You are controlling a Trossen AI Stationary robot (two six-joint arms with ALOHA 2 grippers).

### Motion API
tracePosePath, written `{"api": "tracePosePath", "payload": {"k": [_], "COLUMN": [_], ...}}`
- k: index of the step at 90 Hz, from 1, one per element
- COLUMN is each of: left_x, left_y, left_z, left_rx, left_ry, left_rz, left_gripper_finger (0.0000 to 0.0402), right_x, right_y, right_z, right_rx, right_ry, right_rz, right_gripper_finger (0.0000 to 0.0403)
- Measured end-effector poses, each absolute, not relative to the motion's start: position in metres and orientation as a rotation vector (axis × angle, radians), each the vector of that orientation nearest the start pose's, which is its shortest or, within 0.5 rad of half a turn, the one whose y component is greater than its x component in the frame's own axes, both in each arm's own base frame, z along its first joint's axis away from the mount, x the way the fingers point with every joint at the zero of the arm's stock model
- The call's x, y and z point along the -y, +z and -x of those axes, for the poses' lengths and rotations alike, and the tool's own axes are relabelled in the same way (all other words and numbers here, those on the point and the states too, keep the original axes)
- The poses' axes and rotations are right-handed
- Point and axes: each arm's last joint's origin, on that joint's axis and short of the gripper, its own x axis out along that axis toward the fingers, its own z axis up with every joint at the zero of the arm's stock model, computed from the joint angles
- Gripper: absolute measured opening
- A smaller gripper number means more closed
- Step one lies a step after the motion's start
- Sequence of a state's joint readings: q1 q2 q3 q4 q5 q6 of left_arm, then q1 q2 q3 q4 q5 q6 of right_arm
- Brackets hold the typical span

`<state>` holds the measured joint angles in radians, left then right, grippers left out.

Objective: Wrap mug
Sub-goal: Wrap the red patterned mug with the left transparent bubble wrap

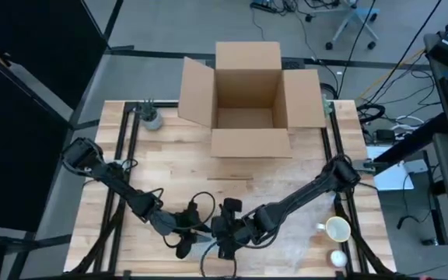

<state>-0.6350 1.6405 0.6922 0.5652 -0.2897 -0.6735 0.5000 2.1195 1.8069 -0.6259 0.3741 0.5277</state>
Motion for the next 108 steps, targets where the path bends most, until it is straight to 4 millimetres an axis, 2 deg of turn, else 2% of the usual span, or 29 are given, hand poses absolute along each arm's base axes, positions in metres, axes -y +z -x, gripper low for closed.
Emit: {"api": "tracePosePath", "payload": {"k": [19, 35, 55, 69, 81, 87, 97, 108], "left_x": [0.181, 0.182, 0.183, 0.183, 0.184, 0.183, 0.183, 0.183], "left_y": [0.169, 0.168, 0.168, 0.168, 0.167, 0.167, 0.167, 0.167], "left_z": [-0.262, -0.261, -0.261, -0.261, -0.261, -0.261, -0.261, -0.261], "left_rx": [-0.422, -0.438, -0.443, -0.441, -0.449, -0.448, -0.447, -0.447], "left_ry": [-0.191, -0.207, -0.225, -0.222, -0.223, -0.221, -0.221, -0.222], "left_rz": [0.49, 0.489, 0.493, 0.493, 0.49, 0.49, 0.491, 0.491], "left_gripper_finger": [0.013, 0.013, 0.013, 0.013, 0.013, 0.013, 0.013, 0.013], "right_x": [-0.2, -0.202, -0.205, -0.203, -0.2, -0.196, -0.189, -0.186], "right_y": [0.197, 0.19, 0.201, 0.22, 0.249, 0.256, 0.254, 0.236], "right_z": [-0.42, -0.428, -0.425, -0.418, -0.412, -0.411, -0.411, -0.415], "right_rx": [-0.989, -0.968, -0.934, -0.93, -0.883, -0.882, -0.913, -0.999], "right_ry": [-0.239, -0.205, -0.167, -0.139, -0.121, -0.128, -0.158, -0.164], "right_rz": [-0.116, -0.141, -0.14, -0.149, -0.147, -0.146, -0.152, -0.196], "right_gripper_finger": [0.021, 0.021, 0.021, 0.021, 0.021, 0.021, 0.021, 0.021]}}
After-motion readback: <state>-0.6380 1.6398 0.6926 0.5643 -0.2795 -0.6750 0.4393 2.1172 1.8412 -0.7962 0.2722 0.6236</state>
